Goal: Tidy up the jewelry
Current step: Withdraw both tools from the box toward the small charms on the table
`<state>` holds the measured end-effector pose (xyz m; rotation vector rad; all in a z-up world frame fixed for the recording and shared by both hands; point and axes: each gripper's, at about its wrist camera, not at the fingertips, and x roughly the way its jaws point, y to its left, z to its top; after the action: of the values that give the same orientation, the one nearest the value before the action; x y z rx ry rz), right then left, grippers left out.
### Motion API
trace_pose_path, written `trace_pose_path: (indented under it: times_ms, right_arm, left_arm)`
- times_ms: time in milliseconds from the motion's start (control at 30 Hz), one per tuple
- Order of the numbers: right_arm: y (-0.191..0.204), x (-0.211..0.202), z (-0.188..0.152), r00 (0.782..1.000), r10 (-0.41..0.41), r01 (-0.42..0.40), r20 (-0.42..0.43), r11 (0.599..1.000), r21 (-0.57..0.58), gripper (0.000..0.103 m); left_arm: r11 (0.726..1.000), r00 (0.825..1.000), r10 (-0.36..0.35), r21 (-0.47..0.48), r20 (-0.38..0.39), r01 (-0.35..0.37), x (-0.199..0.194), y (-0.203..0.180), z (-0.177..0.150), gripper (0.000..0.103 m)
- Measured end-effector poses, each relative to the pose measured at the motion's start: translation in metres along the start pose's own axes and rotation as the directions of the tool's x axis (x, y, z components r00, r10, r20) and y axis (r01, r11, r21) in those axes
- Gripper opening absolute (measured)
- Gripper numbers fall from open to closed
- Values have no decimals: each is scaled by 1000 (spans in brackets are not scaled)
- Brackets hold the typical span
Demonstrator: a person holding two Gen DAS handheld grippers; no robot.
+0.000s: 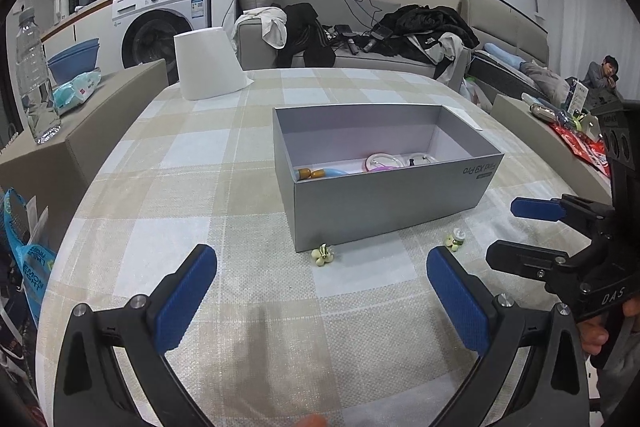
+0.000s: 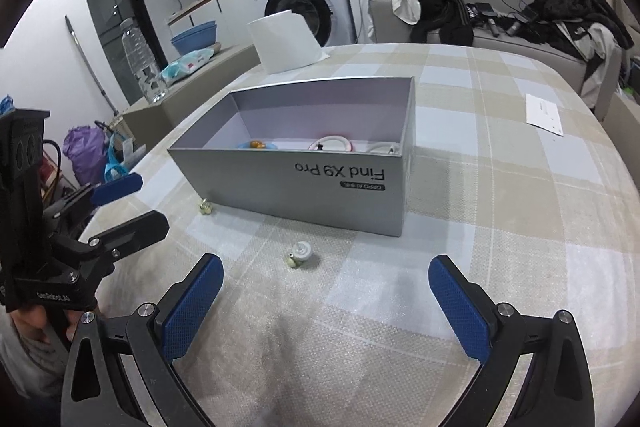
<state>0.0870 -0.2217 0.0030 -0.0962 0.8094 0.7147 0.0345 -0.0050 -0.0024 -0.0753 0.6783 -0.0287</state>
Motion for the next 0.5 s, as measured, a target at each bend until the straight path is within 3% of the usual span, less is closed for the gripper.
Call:
trace_pose_path:
  times_ms: [67,133,267,433,500]
  right_arm:
    - [2,0,-1,1000,4,-4,-1,1000,-10,103]
    - [5,0,-1,1000,8,-8,-2,1000,-27,96]
    - [11,6,2,999,7,-9,-37,998,-68,71]
    - [19,9,6,998,-9,2,-64,994,-113,60]
    - [22,12,6,997,-22,12,-76,991,-130,47]
  left_arm:
    - [1000,1000,1,-7,-5,-1,0,1,0,102]
    - [1000,1000,-6,-20,-14,6,2,4,0,102]
    - [998,999,-40,-56,-33,38,4,11,1,102]
    - [994,996,-87,-65,-32,85,3,11,1,102]
    - [995,996,-85,-58,-28,83,2,10,1,102]
